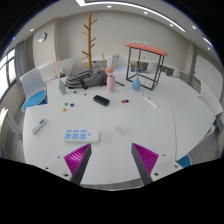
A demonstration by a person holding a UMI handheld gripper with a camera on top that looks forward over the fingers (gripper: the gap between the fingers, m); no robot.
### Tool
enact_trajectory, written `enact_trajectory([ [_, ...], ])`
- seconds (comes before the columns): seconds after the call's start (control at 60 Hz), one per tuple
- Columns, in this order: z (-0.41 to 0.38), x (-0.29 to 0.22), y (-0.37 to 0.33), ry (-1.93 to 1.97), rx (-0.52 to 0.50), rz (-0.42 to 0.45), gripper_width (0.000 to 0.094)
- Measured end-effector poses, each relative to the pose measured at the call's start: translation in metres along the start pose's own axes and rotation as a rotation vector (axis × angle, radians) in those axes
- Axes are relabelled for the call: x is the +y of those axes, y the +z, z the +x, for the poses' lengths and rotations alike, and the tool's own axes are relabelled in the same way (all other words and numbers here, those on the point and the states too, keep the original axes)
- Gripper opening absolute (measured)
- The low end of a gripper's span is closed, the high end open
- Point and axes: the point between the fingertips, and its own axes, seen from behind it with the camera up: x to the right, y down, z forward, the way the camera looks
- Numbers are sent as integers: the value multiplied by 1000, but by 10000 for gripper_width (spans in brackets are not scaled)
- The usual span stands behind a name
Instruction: Unplug charger
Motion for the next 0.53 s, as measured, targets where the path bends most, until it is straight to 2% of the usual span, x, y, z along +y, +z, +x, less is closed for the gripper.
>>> enact_trajectory([
  [0.1,-4,17,-47,10,0,-14,851],
  [0.183,-5,20,-72,8,5,9,853],
  [0.45,14,13,-76,-15,53,57,854],
  [0.533,9,8,-74,-13,31,61,850],
])
